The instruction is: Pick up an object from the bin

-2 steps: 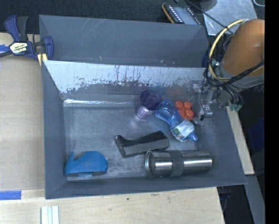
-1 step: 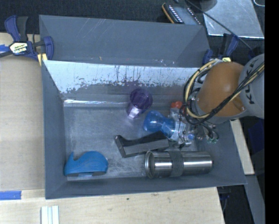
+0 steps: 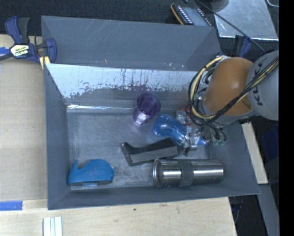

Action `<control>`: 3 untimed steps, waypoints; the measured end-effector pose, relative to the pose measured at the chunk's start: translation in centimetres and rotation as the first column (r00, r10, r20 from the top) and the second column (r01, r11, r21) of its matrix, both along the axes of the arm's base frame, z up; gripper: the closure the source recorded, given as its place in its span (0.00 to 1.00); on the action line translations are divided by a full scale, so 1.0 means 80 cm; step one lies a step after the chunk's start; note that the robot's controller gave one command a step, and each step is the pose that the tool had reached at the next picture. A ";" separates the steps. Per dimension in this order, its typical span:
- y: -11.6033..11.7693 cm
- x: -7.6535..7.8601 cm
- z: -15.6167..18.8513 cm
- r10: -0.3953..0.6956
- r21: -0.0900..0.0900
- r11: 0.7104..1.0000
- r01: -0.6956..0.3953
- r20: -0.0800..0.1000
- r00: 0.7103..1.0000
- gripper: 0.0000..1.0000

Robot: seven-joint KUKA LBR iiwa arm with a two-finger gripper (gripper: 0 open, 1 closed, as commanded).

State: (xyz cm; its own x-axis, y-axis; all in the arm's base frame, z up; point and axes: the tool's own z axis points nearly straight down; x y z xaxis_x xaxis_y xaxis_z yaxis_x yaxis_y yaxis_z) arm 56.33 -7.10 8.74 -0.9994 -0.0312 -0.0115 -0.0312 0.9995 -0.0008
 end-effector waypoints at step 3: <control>0.004 -0.008 0.092 -0.027 -0.006 1.000 0.028 0.028 0.999 1.00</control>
Offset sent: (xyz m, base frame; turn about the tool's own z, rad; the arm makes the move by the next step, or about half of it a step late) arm 0.0000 0.0000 0.0000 0.0000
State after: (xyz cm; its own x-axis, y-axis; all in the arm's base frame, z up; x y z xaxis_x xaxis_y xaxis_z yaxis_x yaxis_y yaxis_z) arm 55.72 -6.80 16.13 -0.9992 -0.0039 -0.0397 -0.0036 1.0000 -0.0080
